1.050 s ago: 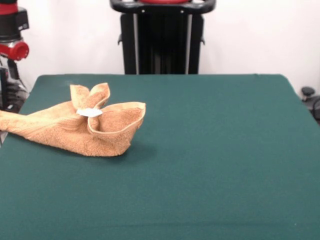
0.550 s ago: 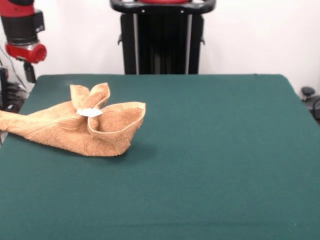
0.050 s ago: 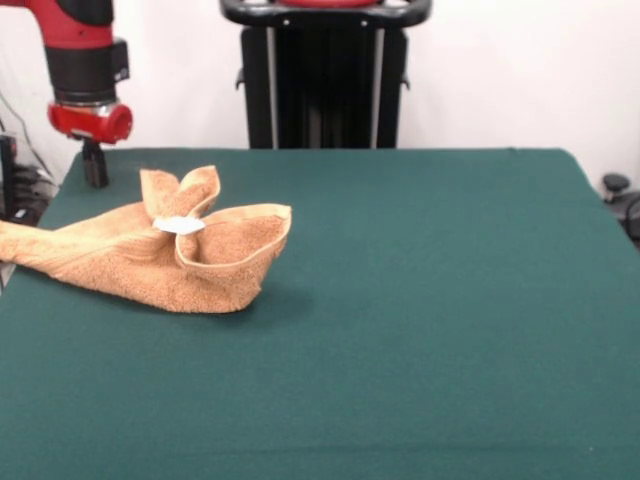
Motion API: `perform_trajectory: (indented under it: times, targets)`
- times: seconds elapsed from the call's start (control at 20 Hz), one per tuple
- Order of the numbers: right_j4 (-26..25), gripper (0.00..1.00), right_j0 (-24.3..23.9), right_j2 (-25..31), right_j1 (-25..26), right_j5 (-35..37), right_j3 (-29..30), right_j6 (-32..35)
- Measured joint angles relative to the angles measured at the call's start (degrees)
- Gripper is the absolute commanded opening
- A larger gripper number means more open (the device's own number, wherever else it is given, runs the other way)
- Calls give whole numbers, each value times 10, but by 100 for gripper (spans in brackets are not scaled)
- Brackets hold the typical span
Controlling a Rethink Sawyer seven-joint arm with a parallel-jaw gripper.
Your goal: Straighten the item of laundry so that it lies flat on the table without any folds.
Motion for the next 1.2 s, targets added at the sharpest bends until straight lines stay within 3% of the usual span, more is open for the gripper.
perform_trajectory:
  times: [0.5, 1.2]
  targets:
    - [53, 0, 36, -65, 12, -85, 6, 0]
    - [99, 0, 51, -88, 18, -103, 9, 0]
